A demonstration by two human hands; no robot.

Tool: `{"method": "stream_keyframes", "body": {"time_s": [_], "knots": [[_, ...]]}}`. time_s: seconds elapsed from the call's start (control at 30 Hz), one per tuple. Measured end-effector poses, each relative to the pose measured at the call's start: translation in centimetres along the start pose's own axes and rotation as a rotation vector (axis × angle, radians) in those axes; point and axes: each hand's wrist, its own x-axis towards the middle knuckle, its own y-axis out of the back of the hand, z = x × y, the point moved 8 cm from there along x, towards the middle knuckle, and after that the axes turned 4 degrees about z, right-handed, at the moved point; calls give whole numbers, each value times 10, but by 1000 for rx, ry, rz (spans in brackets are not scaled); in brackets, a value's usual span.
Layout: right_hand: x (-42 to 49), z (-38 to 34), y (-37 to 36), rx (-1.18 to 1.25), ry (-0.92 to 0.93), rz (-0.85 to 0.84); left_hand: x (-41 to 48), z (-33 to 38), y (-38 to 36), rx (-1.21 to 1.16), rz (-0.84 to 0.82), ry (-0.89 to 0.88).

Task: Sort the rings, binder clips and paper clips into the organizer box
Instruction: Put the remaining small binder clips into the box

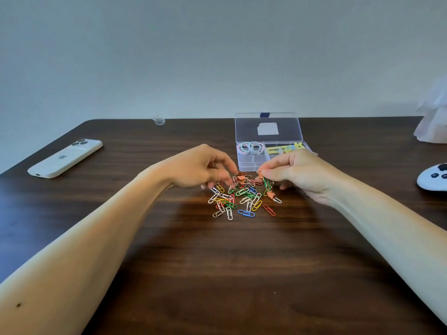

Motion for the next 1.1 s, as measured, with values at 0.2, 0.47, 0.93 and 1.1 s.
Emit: {"method": "stream_keyframes", "body": {"time_s": [0.2,0.47,0.93,1.1], "knots": [[0,-3,1,138,17,19,2,-7,6,-272,62,41],[-2,-3,8,254,-51,16,9,-10,-2,-488,96,67],[1,-10,27,-46,49,39,11,-3,-10,-714,116,86],[-8,-25,-2,-308,169,-3,16,7,-18,-884,131,28]]}}
